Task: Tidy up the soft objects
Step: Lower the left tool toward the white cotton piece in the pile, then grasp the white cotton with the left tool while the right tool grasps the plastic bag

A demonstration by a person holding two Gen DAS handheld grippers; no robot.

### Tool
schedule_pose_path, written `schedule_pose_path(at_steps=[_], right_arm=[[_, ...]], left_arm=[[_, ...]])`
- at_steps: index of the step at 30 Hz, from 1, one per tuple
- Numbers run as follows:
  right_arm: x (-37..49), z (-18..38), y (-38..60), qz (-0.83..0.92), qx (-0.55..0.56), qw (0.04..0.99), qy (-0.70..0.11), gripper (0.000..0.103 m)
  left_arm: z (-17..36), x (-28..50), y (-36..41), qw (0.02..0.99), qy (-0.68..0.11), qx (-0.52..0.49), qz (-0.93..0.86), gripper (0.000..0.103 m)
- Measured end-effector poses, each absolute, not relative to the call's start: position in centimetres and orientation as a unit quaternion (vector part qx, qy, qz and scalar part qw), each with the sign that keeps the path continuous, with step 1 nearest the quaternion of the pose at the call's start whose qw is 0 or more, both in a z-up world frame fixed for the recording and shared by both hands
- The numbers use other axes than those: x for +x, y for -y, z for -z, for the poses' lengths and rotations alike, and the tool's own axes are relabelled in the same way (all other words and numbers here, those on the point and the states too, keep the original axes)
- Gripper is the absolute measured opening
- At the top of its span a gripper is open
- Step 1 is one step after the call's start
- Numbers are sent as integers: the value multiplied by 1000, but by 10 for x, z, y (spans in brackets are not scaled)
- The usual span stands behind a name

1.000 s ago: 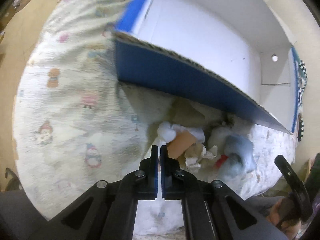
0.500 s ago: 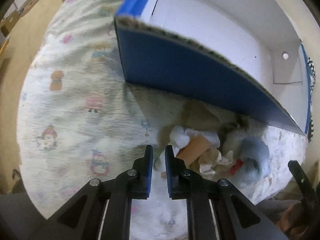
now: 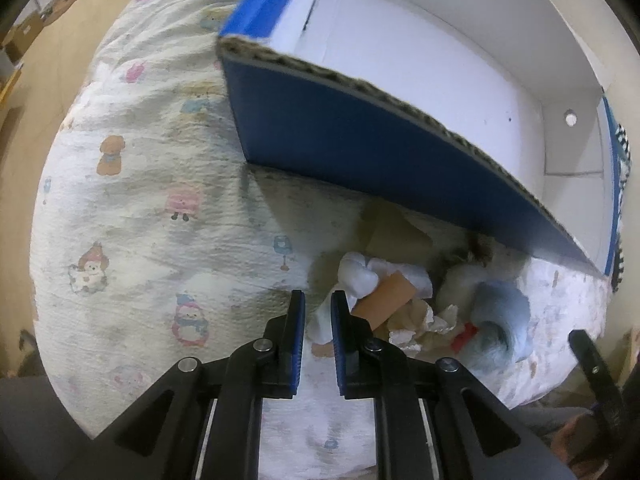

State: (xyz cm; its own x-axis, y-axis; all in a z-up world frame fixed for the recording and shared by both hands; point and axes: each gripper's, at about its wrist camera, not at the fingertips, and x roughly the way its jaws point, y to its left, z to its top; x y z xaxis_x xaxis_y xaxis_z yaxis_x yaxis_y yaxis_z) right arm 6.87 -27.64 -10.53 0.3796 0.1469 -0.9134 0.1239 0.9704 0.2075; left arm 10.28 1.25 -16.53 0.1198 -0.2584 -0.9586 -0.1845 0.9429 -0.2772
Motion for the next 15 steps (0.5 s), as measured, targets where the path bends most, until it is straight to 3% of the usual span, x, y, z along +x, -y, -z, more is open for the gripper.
schedule_pose_path(at_steps=[2,6,11,15], right_arm=[[69,106,275,-7,120,821,-559,103],[70,107,282,2,138,819,-557,103],[76,122,314,27,214,792,-571,103],[86,139,312,24,224,773,-593,90]], left_arm=[[162,101,-17,729,-660,-180,26,12],[160,100,-23,733,-653,-187,26,23],[161,104,-19,726,-663,-178,35,23],[169,108,-15,720,-670,-175,36,23]])
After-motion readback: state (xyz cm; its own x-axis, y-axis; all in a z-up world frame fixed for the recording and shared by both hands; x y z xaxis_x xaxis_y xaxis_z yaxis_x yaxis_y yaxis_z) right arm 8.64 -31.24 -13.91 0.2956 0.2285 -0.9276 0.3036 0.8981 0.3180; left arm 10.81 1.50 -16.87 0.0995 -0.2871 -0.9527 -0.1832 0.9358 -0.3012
